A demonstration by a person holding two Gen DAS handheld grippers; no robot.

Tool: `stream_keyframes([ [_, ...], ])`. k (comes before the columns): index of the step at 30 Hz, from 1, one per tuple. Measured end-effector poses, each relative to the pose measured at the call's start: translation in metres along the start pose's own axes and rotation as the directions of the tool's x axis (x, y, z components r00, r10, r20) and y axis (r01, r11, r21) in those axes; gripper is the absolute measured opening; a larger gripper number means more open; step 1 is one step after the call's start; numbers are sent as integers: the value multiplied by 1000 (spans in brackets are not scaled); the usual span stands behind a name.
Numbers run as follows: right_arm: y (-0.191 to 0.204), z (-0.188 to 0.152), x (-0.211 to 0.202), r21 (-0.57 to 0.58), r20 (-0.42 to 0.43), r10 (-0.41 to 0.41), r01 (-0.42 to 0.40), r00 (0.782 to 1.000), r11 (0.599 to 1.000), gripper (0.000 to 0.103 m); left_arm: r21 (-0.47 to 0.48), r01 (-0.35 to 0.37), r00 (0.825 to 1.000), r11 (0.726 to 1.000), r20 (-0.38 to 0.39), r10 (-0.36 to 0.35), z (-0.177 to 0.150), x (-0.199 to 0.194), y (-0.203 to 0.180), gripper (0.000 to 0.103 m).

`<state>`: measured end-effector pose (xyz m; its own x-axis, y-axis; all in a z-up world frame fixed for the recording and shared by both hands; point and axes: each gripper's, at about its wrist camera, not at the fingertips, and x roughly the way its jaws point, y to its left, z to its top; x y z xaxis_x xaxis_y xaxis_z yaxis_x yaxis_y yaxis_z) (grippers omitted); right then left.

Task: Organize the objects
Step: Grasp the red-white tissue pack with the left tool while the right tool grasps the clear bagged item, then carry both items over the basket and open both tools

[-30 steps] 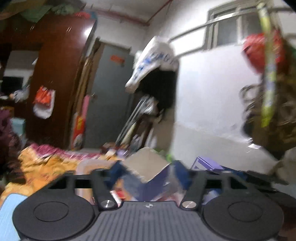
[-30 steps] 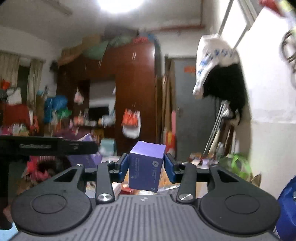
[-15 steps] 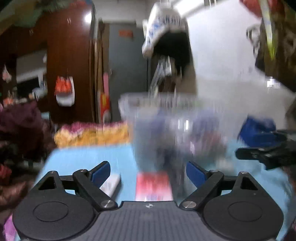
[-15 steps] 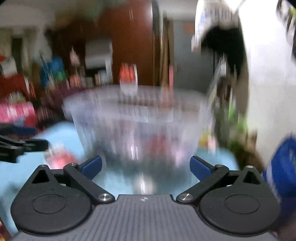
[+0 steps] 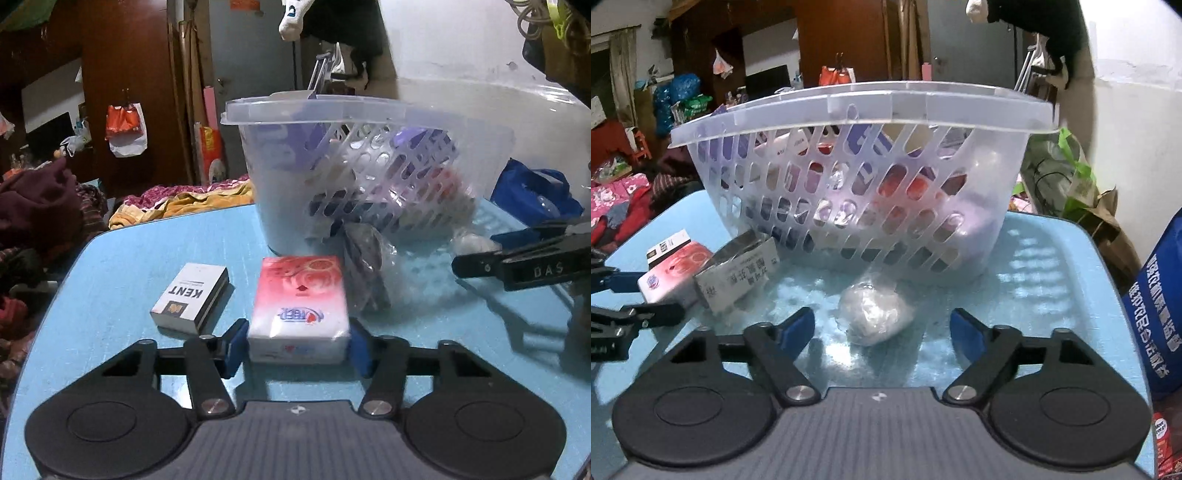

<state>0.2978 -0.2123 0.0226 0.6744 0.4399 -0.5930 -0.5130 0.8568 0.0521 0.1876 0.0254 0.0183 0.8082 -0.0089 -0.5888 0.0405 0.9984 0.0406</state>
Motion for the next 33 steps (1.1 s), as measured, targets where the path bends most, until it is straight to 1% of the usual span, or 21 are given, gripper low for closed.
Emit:
stream_keyframes([
  [2, 2, -1, 2, -10, -3, 13, -13, 1000, 1000, 63, -9, -1, 1000, 1000, 2, 1, 0, -1, 2, 57],
  [5, 2, -1, 0, -12, 7, -7, 8, 1000, 1000, 50, -36, 27, 999, 999, 24, -27, -2, -3, 8, 57],
  [7, 0, -2, -3, 1, 24, 16, -16, 1000, 1000, 49, -74, 72, 996, 995, 66, -67, -5, -9, 15, 57],
  [9, -2, -3, -7, 14, 47, 43, -44, 998, 999, 49, -101, 77, 993, 992, 102, -66, -8, -13, 19, 57],
  [12, -5, -4, -14, 24, 87, 40, -42, 995, 999, 48, -88, 71, 984, 994, 171, -55, -11, -22, 18, 57],
  [15, -5, -5, -21, 16, 137, 57, -60, 989, 998, 48, -73, 63, 973, 995, 227, -45, -13, -30, 15, 57],
  [17, -4, -5, -26, 4, 164, 57, -59, 985, 998, 48, -69, 56, 969, 996, 244, -37, -14, -32, 14, 57],
  [20, 2, -5, -26, -24, 177, 63, -60, 982, 998, 48, -66, 55, 968, 996, 248, -37, -13, -31, 14, 57],
  [22, 4, -5, -29, -51, 195, 80, -72, 977, 996, 48, -65, 60, 962, 996, 271, -40, -14, -33, 14, 57],
  [23, 6, -6, -33, -65, 218, 84, -71, 972, 995, 48, -68, 55, 955, 996, 295, -33, -16, -37, 13, 57],
  [24, 10, -9, -39, -78, 249, 84, -66, 965, 995, 48, -63, 43, 940, 997, 342, -19, -19, -44, 11, 57],
  [25, 14, -13, -48, -101, 290, 96, -69, 952, 992, 48, -48, 43, 925, 998, 379, -22, -22, -50, 9, 57],
  [26, 19, -17, -57, -127, 327, 114, -76, 938, 989, 48, -48, 63, 911, 997, 411, -38, -23, -56, 9, 57],
  [28, 26, -18, -77, -144, 379, 140, -91, 915, 985, 48, -83, 158, 886, 984, 452, -104, -16, -66, 11, 56],
  [29, 29, -14, -89, -144, 409, 144, -91, 901, 985, 48, -81, 185, 871, 979, 475, -125, -8, -72, 10, 56],
  [30, 30, -7, -99, -150, 441, 142, -83, 886, 985, 48, -66, 184, 855, 981, 503, -127, 3, -78, 7, 56],
  [31, 31, 4, -108, -150, 474, 120, -55, 872, 987, 48, -48, 168, 849, 985, 515, -120, 20, -82, 1, 57],
  [32, 31, 17, -114, -139, 491, 84, -17, 867, 990, 48, -42, 172, 848, 984, 514, -126, 36, -84, -2, 56],
  [33, 28, 35, -119, -126, 506, 54, 12, 861, 992, 48, -47, 196, 847, 979, 512, -145, 58, -83, -4, 56],
])
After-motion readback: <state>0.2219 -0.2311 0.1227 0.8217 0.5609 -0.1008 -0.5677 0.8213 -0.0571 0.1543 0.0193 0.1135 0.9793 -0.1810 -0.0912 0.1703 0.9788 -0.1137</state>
